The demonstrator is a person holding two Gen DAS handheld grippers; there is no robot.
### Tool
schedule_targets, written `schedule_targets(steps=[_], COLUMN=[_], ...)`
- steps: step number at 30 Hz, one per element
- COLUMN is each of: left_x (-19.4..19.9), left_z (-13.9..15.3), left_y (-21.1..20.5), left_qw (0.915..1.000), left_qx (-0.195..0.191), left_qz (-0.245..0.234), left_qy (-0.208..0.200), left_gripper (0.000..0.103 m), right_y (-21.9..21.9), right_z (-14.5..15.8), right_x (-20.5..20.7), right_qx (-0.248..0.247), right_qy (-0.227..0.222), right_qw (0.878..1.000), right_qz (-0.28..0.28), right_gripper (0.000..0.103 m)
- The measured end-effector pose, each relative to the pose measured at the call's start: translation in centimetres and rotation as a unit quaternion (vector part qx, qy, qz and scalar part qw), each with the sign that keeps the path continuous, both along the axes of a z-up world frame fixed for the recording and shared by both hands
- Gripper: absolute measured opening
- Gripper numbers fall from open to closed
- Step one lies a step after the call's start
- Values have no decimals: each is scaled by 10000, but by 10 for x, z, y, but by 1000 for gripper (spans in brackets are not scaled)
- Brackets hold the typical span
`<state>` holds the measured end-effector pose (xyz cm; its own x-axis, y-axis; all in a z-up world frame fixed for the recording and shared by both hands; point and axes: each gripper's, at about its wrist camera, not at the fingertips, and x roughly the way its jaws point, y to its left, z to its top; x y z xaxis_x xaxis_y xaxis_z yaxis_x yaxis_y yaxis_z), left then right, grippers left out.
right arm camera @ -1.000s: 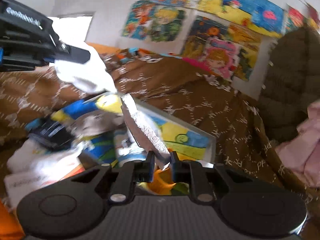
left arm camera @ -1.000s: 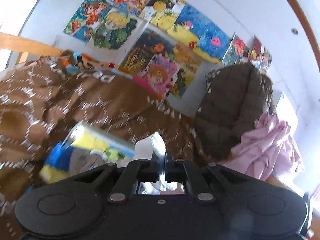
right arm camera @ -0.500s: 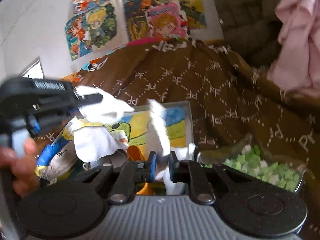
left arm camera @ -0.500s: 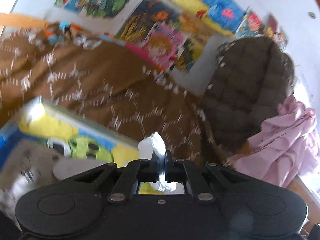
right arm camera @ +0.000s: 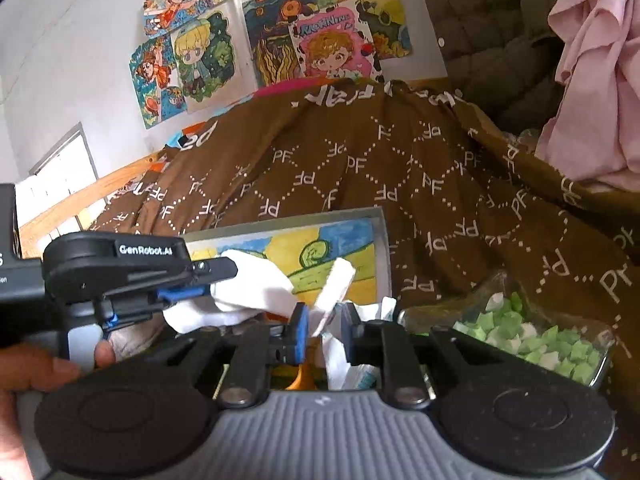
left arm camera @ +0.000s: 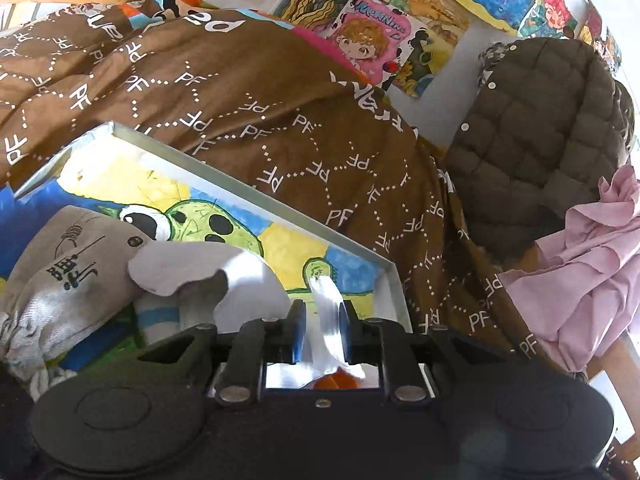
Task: Organize soft objects
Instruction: 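Carry the tissue with the left gripper while the right gripper carries the paper to the tray, then open the left gripper over the tray while the right gripper releases the paper there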
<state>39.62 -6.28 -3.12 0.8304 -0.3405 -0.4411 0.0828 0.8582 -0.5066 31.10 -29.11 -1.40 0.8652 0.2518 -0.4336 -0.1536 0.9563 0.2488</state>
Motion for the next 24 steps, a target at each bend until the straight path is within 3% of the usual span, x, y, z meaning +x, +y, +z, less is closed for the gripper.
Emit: schedule_targets(steps=[6,9,14,18,24], left_x=[-15,-28,-59,-92,-148], left_z=[18,33,67,93,127], left_y=[5,10,26,38,51], left_qw=[9999,9997,9982,9954,9886], left_qx=[15,-3,-78,-17,421], left_qz=[96,121,159,283,337], left_qy=[-114,-225,-580,-916,-1408], left_gripper=[59,71,84,98,102], right_y=[0,-1,-4,-3,4], right_z=[15,28,57,79,109], right_x=[-8,-18,-45,-68,-106], right_qx=[-74,-89,13,-3,-66], right_qy=[-199,-385,-731,-1004,-1415], right_qw=[9997,9991,9971,9947,9897], right_qz=[-73,-132,-201,-228,-223], right_gripper=[38,57,82,90,102])
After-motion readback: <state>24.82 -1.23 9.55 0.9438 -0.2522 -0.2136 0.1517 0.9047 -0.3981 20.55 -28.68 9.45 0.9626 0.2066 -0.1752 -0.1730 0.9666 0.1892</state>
